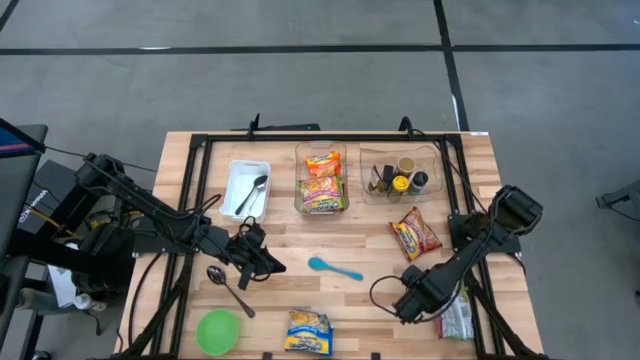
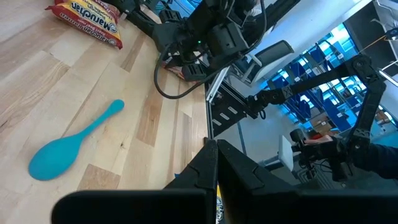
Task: Pick & Place Food Item
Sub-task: Put the green noodle pack into the left transparent bin
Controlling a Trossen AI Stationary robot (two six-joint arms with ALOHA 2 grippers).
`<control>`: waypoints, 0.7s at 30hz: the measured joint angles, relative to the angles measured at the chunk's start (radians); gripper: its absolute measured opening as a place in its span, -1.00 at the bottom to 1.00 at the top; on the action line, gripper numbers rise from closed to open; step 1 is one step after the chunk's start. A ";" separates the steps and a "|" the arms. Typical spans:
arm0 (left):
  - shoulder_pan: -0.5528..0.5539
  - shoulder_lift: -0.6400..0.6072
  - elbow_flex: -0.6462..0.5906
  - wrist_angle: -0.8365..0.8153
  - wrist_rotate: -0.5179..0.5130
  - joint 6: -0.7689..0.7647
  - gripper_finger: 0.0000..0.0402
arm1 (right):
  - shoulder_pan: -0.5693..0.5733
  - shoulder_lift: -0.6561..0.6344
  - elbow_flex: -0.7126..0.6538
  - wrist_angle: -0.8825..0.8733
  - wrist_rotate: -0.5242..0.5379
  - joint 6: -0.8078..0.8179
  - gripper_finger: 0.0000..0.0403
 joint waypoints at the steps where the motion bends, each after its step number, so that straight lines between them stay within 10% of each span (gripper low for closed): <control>1: 0.000 0.000 0.000 0.000 0.000 0.000 -1.00 | 0.000 0.000 0.000 0.000 0.000 0.000 -0.55; 10: 0.000 0.000 0.000 0.000 0.000 0.000 -1.00 | 0.000 0.000 0.000 0.000 -0.001 0.000 -0.96; 21: 0.000 0.000 0.000 0.000 0.002 0.000 -1.00 | 0.000 -0.038 0.060 -0.085 0.063 0.000 -0.99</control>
